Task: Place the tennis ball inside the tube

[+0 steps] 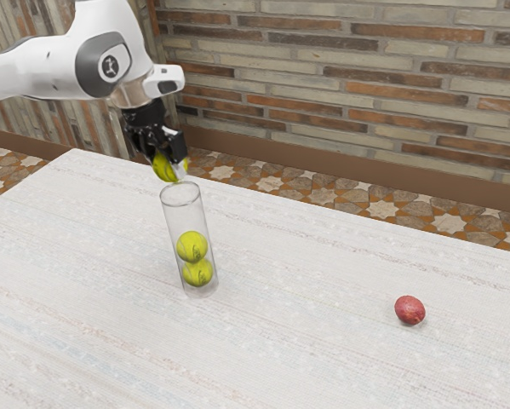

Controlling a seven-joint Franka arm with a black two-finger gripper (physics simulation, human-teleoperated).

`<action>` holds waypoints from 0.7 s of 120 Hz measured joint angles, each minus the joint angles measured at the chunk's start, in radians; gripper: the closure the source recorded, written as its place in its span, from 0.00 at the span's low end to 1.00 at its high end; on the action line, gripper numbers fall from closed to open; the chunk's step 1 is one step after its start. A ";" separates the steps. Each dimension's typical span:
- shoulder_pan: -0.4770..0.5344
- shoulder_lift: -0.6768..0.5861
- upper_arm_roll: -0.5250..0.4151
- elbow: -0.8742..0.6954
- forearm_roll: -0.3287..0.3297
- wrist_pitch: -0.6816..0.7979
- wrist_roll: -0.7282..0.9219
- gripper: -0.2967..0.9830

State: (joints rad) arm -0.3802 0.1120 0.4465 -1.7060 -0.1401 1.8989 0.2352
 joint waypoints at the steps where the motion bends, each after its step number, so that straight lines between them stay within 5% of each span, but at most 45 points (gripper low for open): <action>1: -0.002 -0.004 0.000 -0.003 0.001 -0.001 -0.001 0.55; 35: -0.035 -0.048 -0.010 -0.057 0.013 -0.026 -0.016 0.57; 84: -0.030 -0.047 -0.028 -0.055 0.012 -0.038 -0.018 0.31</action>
State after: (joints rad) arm -0.4100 0.0648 0.4188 -1.7611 -0.1284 1.8609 0.2175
